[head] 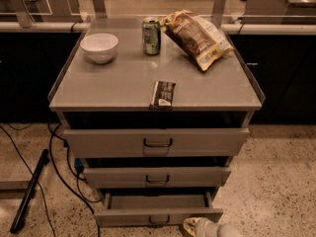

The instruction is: Close bottom drawer

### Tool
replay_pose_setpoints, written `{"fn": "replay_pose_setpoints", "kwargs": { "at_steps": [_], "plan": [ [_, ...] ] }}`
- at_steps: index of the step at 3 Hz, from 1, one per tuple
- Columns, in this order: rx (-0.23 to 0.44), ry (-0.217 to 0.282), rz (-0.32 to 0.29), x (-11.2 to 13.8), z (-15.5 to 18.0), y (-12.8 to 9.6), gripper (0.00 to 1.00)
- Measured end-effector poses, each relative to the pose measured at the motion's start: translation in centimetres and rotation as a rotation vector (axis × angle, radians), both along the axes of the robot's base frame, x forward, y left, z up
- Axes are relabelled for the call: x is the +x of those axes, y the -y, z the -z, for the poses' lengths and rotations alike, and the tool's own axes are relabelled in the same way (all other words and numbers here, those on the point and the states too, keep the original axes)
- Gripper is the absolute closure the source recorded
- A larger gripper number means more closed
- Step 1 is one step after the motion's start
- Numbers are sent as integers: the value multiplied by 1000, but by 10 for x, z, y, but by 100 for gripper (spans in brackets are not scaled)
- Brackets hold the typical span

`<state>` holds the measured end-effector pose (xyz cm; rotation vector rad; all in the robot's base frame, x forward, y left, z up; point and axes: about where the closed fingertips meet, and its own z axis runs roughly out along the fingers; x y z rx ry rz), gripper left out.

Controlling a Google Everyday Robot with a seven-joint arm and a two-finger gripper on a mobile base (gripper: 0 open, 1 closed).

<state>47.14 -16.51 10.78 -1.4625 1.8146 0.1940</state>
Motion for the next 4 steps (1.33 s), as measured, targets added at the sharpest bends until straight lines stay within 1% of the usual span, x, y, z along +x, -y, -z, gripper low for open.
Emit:
{"fn": "replay_pose_setpoints", "kwargs": {
  "at_steps": [2,4],
  "plan": [
    [-2,45,-4,19,-8,-4,100],
    [-1,74,-4,35,-10,-6,100]
  ]
}}
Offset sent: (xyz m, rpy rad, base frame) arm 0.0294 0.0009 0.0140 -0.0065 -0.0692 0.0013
